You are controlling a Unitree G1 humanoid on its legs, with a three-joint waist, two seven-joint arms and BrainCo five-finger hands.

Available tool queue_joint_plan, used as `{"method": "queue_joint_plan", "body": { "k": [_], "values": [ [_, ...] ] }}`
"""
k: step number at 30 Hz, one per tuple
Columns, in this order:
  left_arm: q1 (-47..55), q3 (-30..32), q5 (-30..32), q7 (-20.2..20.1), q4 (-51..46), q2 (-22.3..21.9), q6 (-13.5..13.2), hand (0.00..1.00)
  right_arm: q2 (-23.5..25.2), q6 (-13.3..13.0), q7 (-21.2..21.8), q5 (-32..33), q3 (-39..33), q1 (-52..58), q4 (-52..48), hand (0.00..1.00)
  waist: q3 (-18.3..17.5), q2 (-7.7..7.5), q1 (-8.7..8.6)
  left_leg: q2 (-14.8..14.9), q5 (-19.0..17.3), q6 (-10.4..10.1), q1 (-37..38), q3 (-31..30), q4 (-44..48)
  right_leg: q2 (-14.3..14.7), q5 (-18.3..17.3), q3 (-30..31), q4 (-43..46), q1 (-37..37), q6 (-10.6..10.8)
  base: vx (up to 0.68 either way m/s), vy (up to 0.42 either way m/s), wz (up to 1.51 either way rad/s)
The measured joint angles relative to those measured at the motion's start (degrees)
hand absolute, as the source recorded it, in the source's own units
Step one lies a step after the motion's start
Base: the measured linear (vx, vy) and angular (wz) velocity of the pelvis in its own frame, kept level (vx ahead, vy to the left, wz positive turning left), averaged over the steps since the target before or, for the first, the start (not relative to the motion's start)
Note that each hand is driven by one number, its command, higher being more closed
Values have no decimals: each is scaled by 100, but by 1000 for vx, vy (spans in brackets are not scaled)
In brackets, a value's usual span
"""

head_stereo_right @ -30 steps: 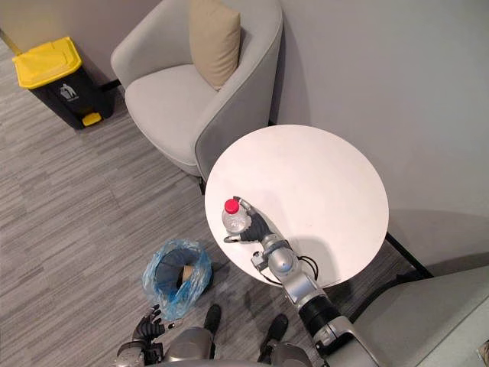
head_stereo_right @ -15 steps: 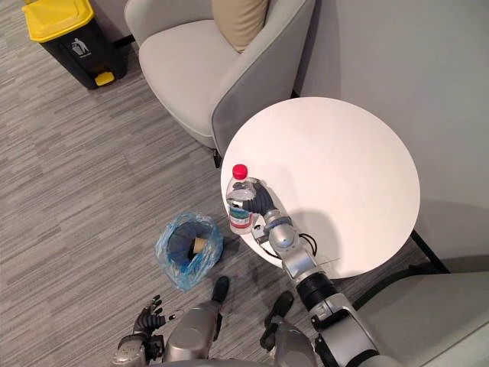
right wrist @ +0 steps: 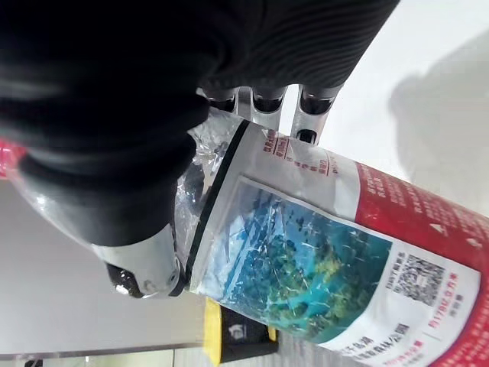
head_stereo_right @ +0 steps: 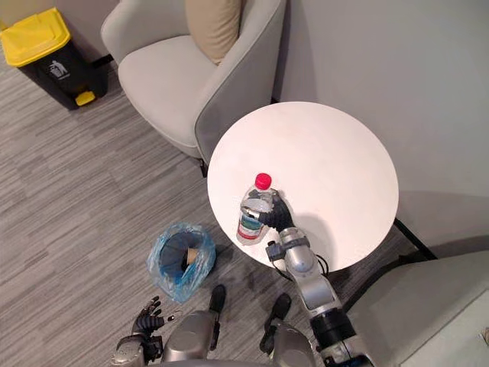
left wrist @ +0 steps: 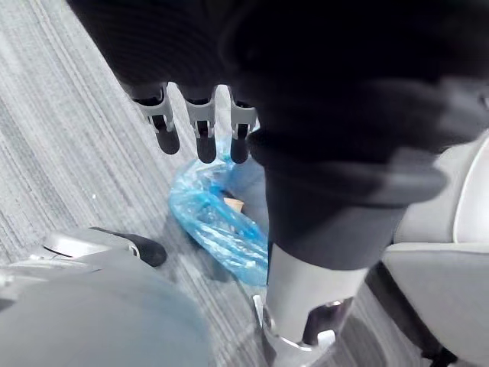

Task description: Gather rubbish on tea table into small bin, then transfer packed bag to large trash can.

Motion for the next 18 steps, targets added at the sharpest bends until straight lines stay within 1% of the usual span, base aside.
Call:
{"method": "queue_joint_plan", "body": {
  "k": [2,4,5,6,8,13,16,18],
  "values": [
    [61,0,2,-2,-1,3,28,0,4,-5,47,1,-111,349,-229,100,-201,-39,-12,4,5,8,83,44,-97,30,6,78,-39,11,10,2,-8,-16],
    [99,0,2,-3,13,11,36,0,24,-6,106,1,-188,561,-383,100,-313,-66,-25,14,4,8,155,78,-120,43,11,95,-83,81,16,39,-4,-8],
    [109,-1,2,-4,13,14,36,0,23,-6,109,1,-197,612,-436,100,-330,-73,-45,17,4,8,203,90,-144,48,13,104,-95,117,19,35,-4,-8],
    [145,0,2,-5,35,15,37,0,25,-60,115,-3,-227,731,-505,100,-443,-90,-93,29,6,8,262,129,-207,59,13,135,-109,129,20,18,-1,-10],
    [189,-3,3,-6,62,24,40,0,52,-103,126,-5,-249,797,-512,100,-480,-90,-179,37,5,8,396,192,-248,67,13,191,-120,215,20,17,3,-16],
    [203,-5,8,-9,110,13,45,0,154,-124,110,-55,-476,1200,-918,100,-594,-88,-201,62,-2,15,518,352,-300,94,21,355,-125,234,29,-11,5,-17],
    [257,-15,7,-9,127,11,46,0,164,-159,105,-213,-470,1233,-918,100,-638,-70,-305,87,-27,39,645,525,-302,125,27,520,-117,273,33,-17,2,-27],
    [273,-18,7,-9,126,-4,45,0,150,-184,100,-254,-472,1233,-918,100,-647,-47,-307,99,-55,38,689,653,-286,135,29,665,-54,218,34,-41,13,-42]
  ]
}}
